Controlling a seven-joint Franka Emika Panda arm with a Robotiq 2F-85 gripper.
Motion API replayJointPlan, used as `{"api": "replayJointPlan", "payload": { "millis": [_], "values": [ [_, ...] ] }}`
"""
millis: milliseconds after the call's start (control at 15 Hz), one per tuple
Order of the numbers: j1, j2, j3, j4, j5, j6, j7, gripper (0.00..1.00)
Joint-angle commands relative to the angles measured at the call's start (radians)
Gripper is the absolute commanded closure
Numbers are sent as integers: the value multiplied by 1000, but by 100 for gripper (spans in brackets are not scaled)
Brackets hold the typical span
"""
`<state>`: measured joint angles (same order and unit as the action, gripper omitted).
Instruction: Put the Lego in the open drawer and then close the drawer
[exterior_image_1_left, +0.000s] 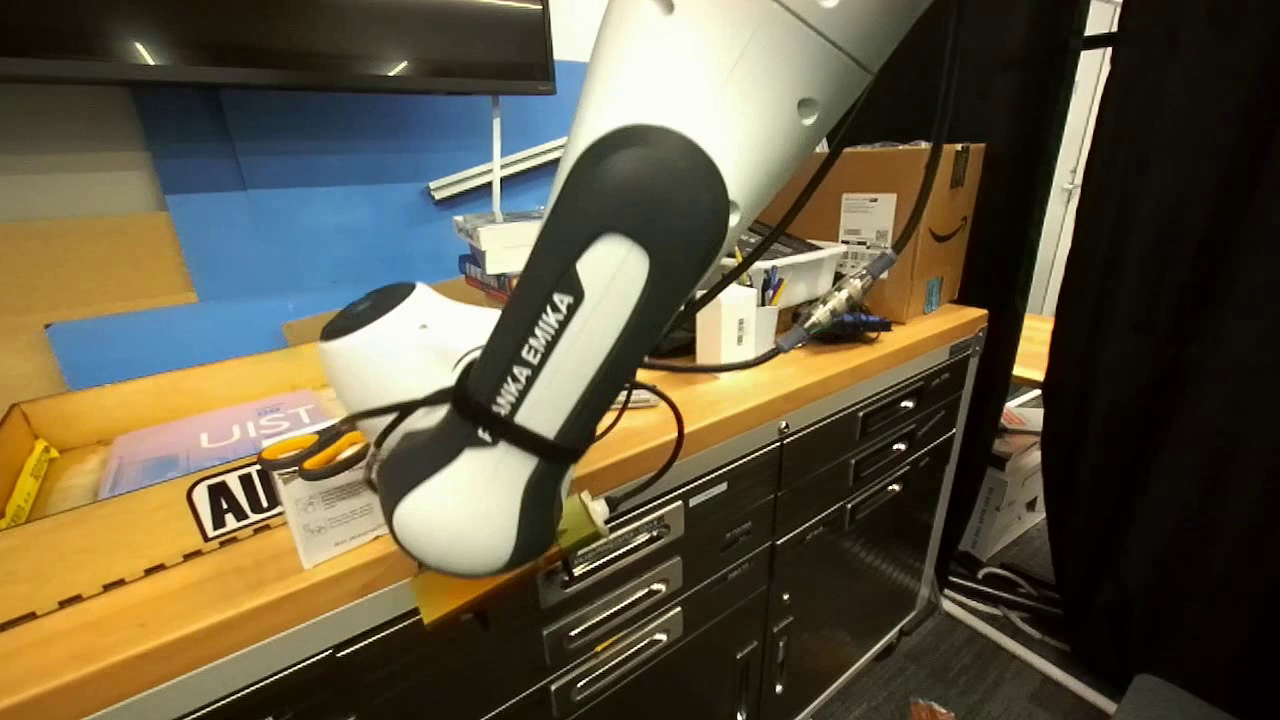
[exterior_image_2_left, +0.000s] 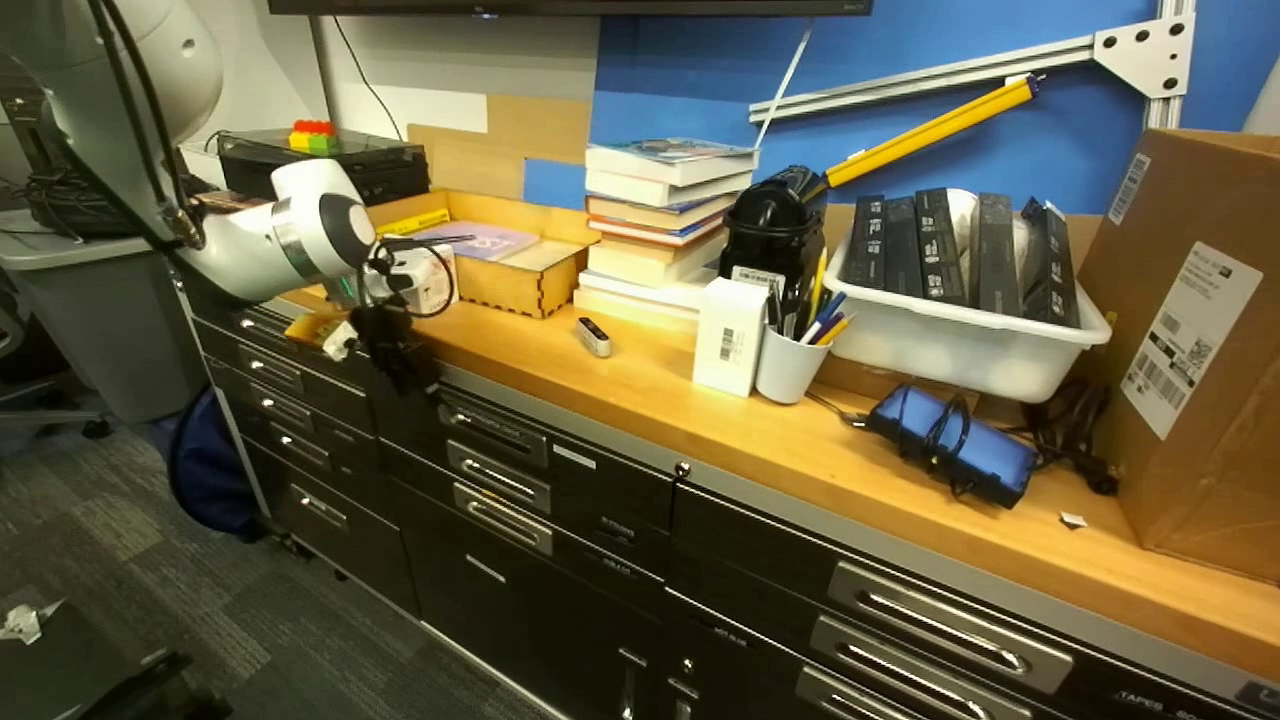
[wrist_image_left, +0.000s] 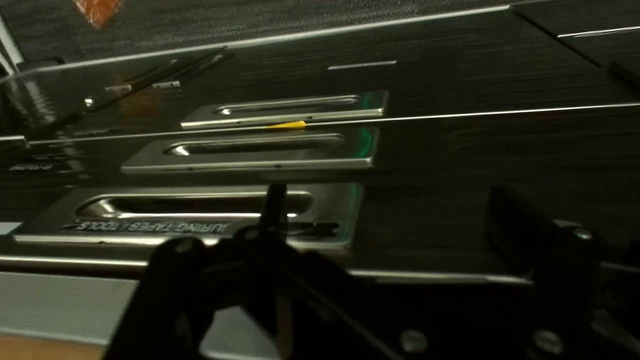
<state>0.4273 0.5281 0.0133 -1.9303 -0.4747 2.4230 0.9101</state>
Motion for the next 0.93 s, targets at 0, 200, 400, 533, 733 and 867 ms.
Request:
{"api": "replayJointPlan", "payload": {
  "millis": [0,200,400,533,733,867],
  "values": [
    [-161,-138,119,8,239,-208,-265,0],
    [-290,-226,195,59,420,-386,-506,0],
    [-317,-320,157,129,524,-549,-715,0],
    [-340,-365,139,200,577,-661,-821,0],
    [-329,-372,115,216,567,-704,-797,0],
    [-338,-397,104,258,583,-772,-814,0]
  ]
}}
